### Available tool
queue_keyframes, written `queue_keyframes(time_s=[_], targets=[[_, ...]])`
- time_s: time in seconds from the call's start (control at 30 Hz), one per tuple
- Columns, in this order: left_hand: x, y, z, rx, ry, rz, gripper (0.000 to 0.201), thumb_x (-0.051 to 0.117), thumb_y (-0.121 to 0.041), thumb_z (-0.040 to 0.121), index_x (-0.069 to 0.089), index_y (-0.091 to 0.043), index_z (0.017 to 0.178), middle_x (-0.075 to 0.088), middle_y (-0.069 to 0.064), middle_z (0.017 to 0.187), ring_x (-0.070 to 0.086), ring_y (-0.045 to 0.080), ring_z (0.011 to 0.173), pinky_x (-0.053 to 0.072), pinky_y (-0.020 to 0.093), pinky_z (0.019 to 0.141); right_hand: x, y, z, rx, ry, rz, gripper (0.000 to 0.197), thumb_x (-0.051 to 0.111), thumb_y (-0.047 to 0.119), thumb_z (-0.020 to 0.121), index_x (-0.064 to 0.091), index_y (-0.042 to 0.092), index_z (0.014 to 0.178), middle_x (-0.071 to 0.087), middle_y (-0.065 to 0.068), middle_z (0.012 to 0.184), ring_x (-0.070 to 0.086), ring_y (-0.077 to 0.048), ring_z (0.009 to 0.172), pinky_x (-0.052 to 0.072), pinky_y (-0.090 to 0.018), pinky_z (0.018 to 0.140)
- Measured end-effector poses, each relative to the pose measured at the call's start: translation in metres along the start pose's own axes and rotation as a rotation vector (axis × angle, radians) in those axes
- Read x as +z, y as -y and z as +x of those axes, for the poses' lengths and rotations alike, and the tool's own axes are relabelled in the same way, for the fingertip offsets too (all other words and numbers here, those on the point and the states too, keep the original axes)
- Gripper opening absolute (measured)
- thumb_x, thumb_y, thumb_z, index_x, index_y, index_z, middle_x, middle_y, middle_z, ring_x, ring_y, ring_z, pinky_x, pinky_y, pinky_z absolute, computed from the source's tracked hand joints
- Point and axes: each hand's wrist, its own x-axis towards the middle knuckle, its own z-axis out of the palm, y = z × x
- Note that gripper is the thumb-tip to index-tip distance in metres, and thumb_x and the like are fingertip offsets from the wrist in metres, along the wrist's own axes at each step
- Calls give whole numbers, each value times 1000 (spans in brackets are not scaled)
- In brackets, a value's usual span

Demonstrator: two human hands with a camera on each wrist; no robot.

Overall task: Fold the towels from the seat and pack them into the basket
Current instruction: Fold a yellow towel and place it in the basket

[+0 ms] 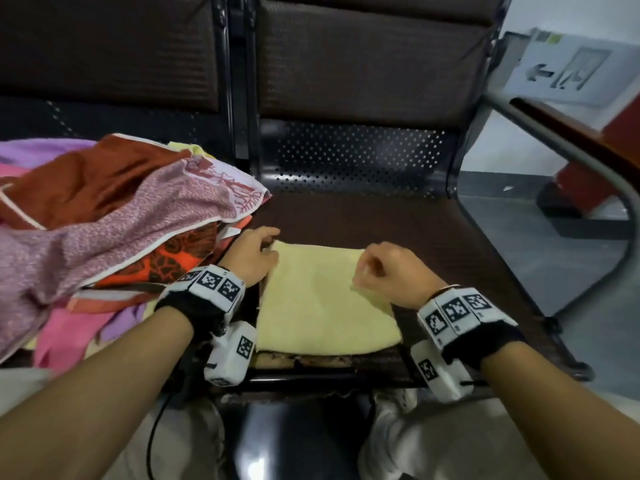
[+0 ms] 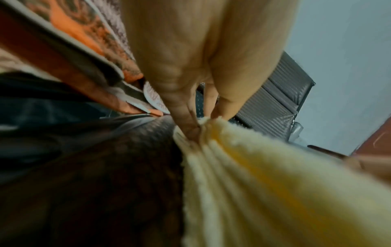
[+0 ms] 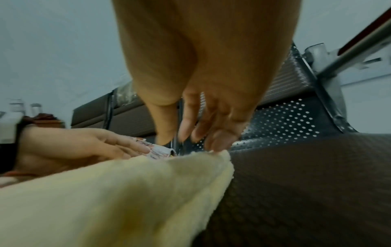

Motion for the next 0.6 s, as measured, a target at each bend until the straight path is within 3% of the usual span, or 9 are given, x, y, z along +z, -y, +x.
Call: queue_keyframes(time_s=[0.07, 0.13, 0.2, 0.27, 0.33, 0.4, 0.5, 0.6], targets=[[-1, 3, -7, 15, -55, -40, 46, 57, -6, 88, 50, -17, 132, 44, 8, 132, 56, 22, 110, 39, 23, 95, 4, 0, -14, -86, 198, -63, 31, 71, 51, 74, 61, 28, 94, 55, 8, 97, 51, -11, 93, 44, -26, 81], [-1, 2, -23, 101, -109, 10, 43, 60, -3, 84, 56, -16, 125, 40, 6, 127, 50, 19, 111, 33, 18, 94, 11, 2, -25, -147, 355, -192, 59, 75, 57, 66, 55, 30, 114, 47, 9, 112, 39, -11, 105, 39, -28, 92], [2, -2, -44, 273, -152, 89, 33, 63, -4, 81, 63, -15, 113, 45, 4, 119, 42, 17, 115, 24, 15, 98, 20, 3, -32, -164, 392, -304, 78, 80, 51, 62, 43, 30, 128, 38, 10, 122, 30, -12, 112, 35, -30, 97], [7, -9, -64, 412, -60, 126, 24, 65, -19, 84, 65, -18, 108, 52, 2, 113, 43, 18, 113, 26, 19, 100, 25, 7, -34, -183, 332, -353, 70, 78, 34, 71, 41, 27, 130, 39, 7, 126, 33, -15, 116, 36, -33, 101], [13, -13, -80, 436, 153, 263, 38, 62, -43, 85, 61, -23, 117, 54, -2, 115, 44, 16, 115, 30, 27, 104, 22, 12, -37, -214, 224, -319, 48, 63, 19, 82, 49, 25, 127, 49, 1, 127, 42, -21, 120, 39, -36, 101], [12, -14, -87, 433, 268, 485, 57, 60, -58, 80, 54, -26, 127, 50, -6, 121, 42, 13, 116, 33, 31, 104, 16, 13, -41, -193, 156, -259, 39, 51, 11, 85, 56, 25, 122, 59, -3, 122, 51, -26, 115, 43, -36, 96], [1, -16, -90, 455, 286, 684, 48, 62, -38, 82, 51, -26, 127, 49, -6, 121, 43, 14, 115, 36, 32, 99, 8, 12, -50, -125, 140, -146, 35, 49, 12, 87, 58, 26, 117, 64, -4, 108, 58, -25, 102, 43, -29, 82], [-13, -21, -92, 440, 277, 713, 22, 52, -25, 85, 55, -20, 106, 56, 0, 109, 51, 20, 107, 42, 36, 89, 3, 8, -58, -99, 142, -81, 32, 54, 14, 87, 60, 21, 117, 62, 2, 100, 56, -16, 93, 38, -22, 76]])
